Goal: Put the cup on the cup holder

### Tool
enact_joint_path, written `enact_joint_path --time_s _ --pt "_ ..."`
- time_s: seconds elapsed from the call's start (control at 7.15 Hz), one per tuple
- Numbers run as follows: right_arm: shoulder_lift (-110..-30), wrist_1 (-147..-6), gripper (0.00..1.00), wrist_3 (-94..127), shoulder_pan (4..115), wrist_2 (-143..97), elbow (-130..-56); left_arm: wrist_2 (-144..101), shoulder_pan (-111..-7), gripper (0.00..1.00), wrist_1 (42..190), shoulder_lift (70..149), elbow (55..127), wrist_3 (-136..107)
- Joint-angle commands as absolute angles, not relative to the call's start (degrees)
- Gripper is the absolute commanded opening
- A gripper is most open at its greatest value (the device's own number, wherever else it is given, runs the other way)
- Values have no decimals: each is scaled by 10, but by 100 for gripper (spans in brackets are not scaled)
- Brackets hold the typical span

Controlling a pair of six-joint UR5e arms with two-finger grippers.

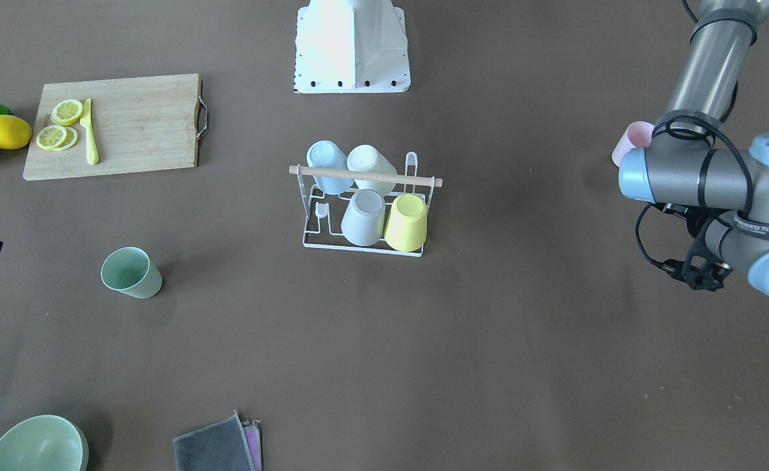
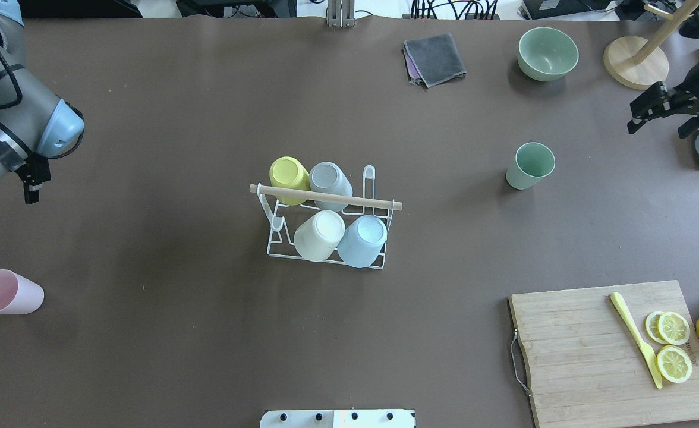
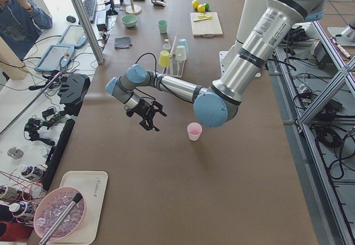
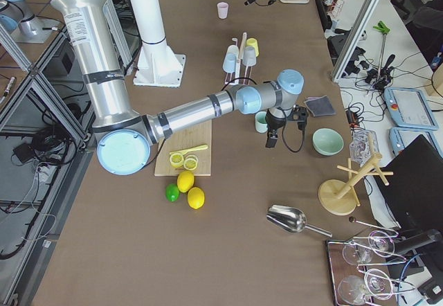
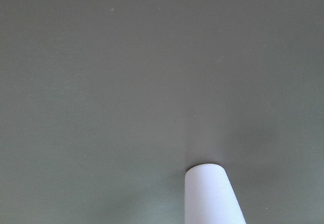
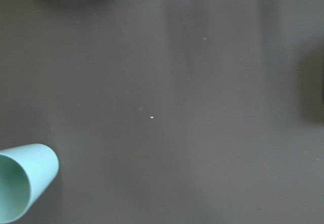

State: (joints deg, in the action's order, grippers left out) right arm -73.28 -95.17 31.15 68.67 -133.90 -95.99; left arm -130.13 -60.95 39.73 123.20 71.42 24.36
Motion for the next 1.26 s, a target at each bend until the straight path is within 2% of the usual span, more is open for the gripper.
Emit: enact_joint_path --time_s 0.0,0.42,0.7,0.98,1.12 --pt "-682 -936 100 326 643 -1316 -953 -1299 -574 99 375 1237 709 233" --pt "-613 -926 100 296 591 -1275 -921 -1290 -548 99 364 1238 684 232" --pt "-531 -995 100 197 579 -1273 -835 -1268 -529 99 350 1239 685 235" --pt "-498 -1009 100 116 580 -1271 -754 -1259 -521 98 330 1233 683 236" --pt "-432 -1031 100 67 581 -1264 -656 -1255 -509 98 320 1228 681 236"
